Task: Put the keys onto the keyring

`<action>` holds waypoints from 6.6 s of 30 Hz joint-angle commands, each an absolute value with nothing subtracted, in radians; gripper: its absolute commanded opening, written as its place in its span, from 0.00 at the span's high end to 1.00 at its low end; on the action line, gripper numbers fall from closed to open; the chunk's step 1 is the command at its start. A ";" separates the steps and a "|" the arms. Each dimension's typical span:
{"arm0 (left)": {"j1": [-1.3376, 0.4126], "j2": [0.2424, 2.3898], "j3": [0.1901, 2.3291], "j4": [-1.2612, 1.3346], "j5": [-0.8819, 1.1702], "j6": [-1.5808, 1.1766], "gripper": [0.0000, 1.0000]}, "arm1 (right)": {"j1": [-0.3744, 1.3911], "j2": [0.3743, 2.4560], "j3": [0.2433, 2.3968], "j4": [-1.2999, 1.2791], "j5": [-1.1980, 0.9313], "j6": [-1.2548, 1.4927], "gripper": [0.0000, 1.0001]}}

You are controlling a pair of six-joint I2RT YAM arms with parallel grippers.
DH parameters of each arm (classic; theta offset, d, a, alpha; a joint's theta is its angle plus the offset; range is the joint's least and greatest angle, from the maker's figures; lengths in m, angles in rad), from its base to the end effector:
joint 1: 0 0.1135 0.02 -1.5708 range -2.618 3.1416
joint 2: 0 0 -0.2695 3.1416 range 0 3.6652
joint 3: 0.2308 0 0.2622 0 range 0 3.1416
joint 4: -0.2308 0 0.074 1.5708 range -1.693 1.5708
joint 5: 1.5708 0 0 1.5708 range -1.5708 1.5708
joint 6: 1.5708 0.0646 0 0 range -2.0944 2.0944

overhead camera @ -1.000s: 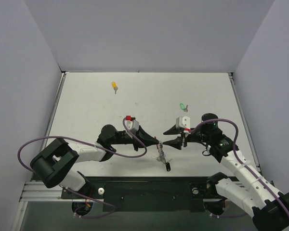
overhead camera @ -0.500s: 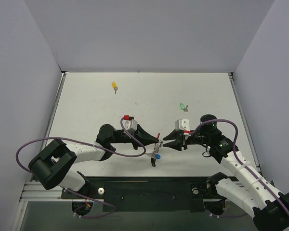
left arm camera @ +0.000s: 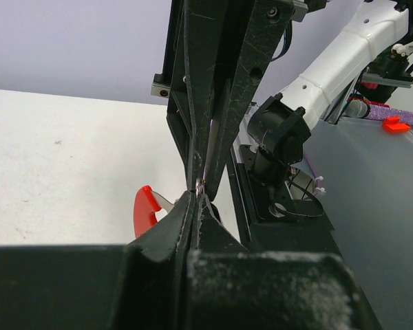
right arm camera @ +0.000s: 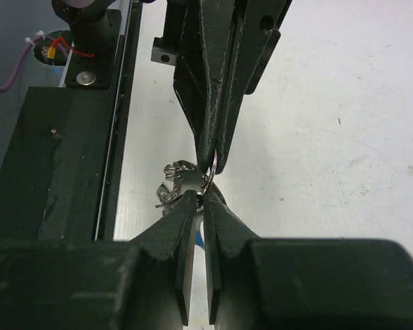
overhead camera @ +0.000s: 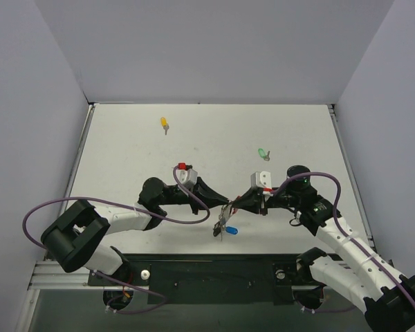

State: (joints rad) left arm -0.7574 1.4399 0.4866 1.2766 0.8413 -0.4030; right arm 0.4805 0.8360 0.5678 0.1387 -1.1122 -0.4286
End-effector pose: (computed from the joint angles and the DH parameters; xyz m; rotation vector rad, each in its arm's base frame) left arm 0.1795 -0.2360 0.2445 1.0213 1.1334 -1.4718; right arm 0.1533 0.1452 0.2904 -1.4040 0.9952 0.9730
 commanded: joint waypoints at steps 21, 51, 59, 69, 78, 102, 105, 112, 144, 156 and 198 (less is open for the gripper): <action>-0.799 1.433 0.575 1.640 0.587 -0.428 1.00 | 0.554 0.818 0.488 0.362 -0.957 -0.290 0.98; -0.735 1.442 0.583 1.617 0.853 -0.515 1.00 | 0.494 0.747 0.540 0.236 -1.058 -0.391 0.75; -0.738 1.453 0.587 1.621 0.856 -0.505 1.00 | 0.502 0.764 0.522 0.215 -1.042 -0.405 0.74; -0.736 1.459 0.594 1.640 0.853 -0.523 1.00 | 0.512 0.802 0.502 0.284 -1.009 -0.380 0.77; -0.747 1.471 0.592 1.640 0.854 -0.531 1.00 | 0.529 0.825 0.505 0.370 -0.979 -0.347 0.89; -0.738 1.290 0.583 0.950 0.832 -0.074 1.00 | 0.446 0.769 0.564 0.170 -0.983 -0.374 0.91; -0.736 1.252 0.595 0.836 0.807 -0.031 1.00 | 0.439 0.765 0.574 0.138 -0.983 -0.391 0.84; -0.706 1.242 0.663 0.749 0.716 -0.190 1.00 | 0.388 0.764 0.638 0.034 -0.939 -0.339 0.66; -0.428 1.526 1.105 0.342 0.233 -0.613 1.00 | -0.222 1.052 1.365 -0.968 -0.874 -0.408 0.39; 0.027 1.405 0.803 0.296 0.135 -0.571 1.00 | -0.232 1.000 1.091 -0.815 -0.983 -0.384 0.36; 0.028 0.841 1.052 -0.299 0.436 -0.466 0.18 | -0.219 0.891 1.249 -0.695 -0.510 0.045 0.19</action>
